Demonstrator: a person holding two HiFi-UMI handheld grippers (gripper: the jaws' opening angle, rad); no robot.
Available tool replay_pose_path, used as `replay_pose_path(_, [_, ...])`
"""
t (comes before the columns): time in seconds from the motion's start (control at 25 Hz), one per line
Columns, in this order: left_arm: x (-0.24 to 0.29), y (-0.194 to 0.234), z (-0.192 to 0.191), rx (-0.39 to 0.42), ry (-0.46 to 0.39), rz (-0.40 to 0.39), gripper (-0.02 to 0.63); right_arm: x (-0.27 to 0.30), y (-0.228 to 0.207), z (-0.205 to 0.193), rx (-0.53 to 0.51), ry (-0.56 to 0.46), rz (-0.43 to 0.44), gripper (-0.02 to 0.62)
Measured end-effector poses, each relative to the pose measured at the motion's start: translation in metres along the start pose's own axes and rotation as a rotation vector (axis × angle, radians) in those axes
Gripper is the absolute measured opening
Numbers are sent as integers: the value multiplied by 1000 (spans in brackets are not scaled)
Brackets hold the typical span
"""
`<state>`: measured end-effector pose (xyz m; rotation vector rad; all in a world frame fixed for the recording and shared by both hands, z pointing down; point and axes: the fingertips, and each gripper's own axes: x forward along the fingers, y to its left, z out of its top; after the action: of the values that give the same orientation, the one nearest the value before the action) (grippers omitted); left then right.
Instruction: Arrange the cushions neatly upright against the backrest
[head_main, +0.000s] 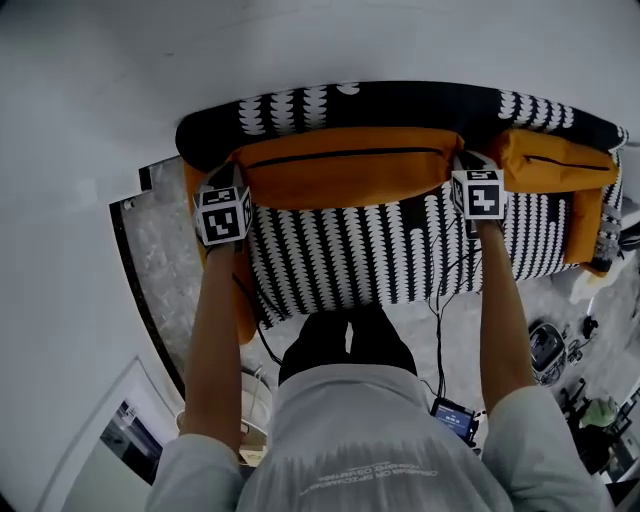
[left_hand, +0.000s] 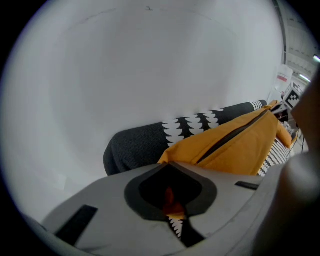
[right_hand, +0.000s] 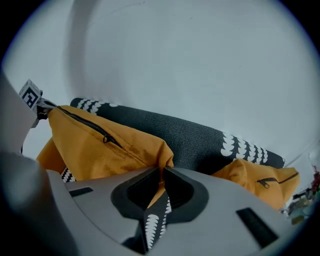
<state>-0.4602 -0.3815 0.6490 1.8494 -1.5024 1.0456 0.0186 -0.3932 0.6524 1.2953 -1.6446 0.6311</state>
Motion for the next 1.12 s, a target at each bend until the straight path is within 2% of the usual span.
replay_pose_path(0.16, [12, 3, 13, 17, -11, 6, 31, 12, -5, 12, 17, -2, 2, 38])
replay_pose_path(0.28, [16, 3, 15, 23, -7, 2, 31, 18, -6, 16, 1, 36, -6, 38])
replay_pose_path(0.48, [21, 9, 25, -20, 34, -29, 32, 19, -12, 33, -45, 76, -63, 38])
replay_pose_path(0.56, [18, 14, 31, -39, 35, -17, 39, 8, -18, 38, -31, 42, -102, 38])
replay_pose_path(0.72, [-4, 25, 49, -33, -54, 61, 85, -20, -20, 38, 39, -39, -108, 49])
replay_pose_path(0.88, [-31, 16, 56, -51, -120, 43, 124, -55, -25, 41, 99, -105, -93, 57])
replay_pose_path(1.12, [-91, -3, 46, -75, -186, 71, 124, -112, -17, 43, 50, -205, -74, 57])
